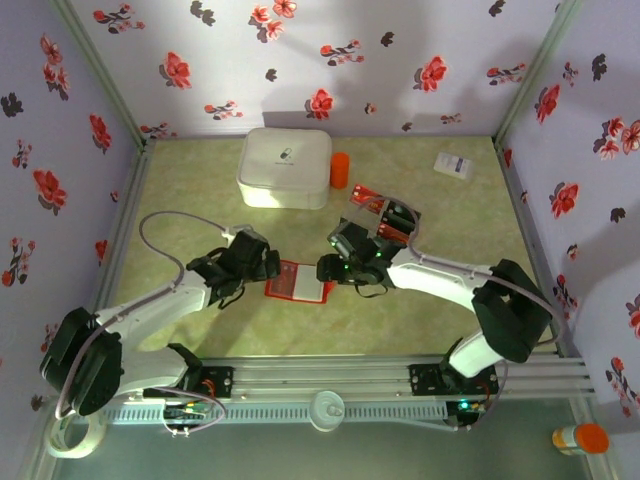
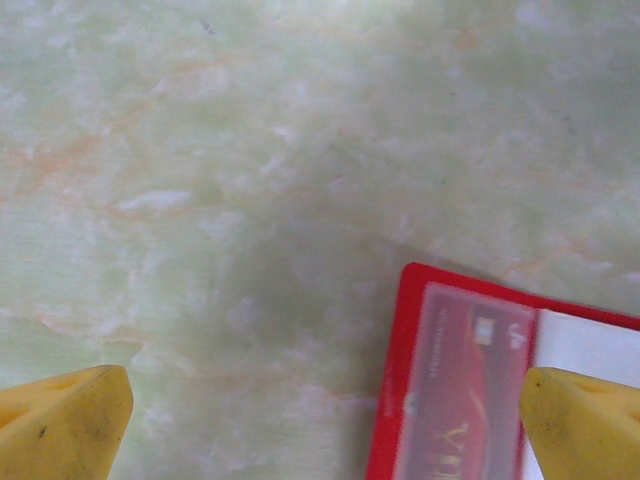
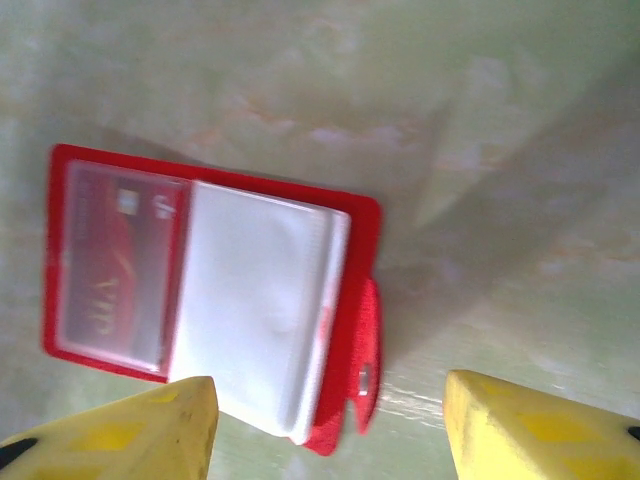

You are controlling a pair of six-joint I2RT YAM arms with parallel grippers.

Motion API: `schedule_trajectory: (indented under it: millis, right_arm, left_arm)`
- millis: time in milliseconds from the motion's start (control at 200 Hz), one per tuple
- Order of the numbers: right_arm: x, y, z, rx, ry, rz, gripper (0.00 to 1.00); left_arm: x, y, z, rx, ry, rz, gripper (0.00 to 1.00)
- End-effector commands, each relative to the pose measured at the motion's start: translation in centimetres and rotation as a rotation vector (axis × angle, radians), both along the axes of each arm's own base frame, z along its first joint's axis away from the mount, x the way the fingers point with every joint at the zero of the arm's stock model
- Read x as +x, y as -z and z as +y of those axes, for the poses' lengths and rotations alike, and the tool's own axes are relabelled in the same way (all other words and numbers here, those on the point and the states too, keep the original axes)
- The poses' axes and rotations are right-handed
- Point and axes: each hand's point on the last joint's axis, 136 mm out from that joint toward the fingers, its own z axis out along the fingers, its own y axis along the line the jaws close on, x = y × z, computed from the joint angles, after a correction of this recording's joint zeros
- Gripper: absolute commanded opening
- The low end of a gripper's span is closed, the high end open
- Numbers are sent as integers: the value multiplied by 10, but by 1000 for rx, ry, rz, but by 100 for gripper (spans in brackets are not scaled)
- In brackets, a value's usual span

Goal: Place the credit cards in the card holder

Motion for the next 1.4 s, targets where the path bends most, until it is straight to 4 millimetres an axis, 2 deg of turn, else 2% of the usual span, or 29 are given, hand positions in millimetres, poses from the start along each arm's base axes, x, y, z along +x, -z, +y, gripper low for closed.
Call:
schedule_trajectory:
  millis: [0, 215, 320, 485, 550, 770, 970, 1020, 1165, 1270, 1395]
  right_arm:
    - [0, 15, -8, -50, 27, 24, 63]
    - [11, 24, 0, -77, 18, 33, 61]
    - [18, 30, -4, -97, 16, 32, 54]
    - [25, 30, -23, -97, 22, 23, 11]
    - [24, 27, -29, -85, 13, 19, 0]
    - [15, 23, -51, -66, -5, 15, 0]
    - [12, 26, -72, -52, -3, 29, 0]
    - [13, 25, -76, -43, 0, 32, 6]
    - [14, 9, -78, 0, -5, 26, 30]
    - [12, -11, -80, 24, -3, -6, 34]
    - [9, -33, -80, 74, 16, -37, 33]
  left_arm:
    - [-1, -8, -4, -2, 38, 21, 100]
    - [2, -8, -10, 9, 59, 32, 100]
    - [7, -7, -14, 3, 57, 33, 100]
    - [13, -10, -23, -20, 56, 34, 100]
    - [14, -10, -26, -35, 50, 42, 100]
    - [10, -9, -35, -123, 8, 56, 100]
    - [3, -18, -39, -199, -28, 38, 100]
    - [2, -20, -39, -210, -36, 37, 100]
    - [0, -24, -41, -224, -38, 33, 100]
    - [-1, -27, -43, -223, -26, 29, 100]
    - [1, -34, -48, -219, 1, 21, 100]
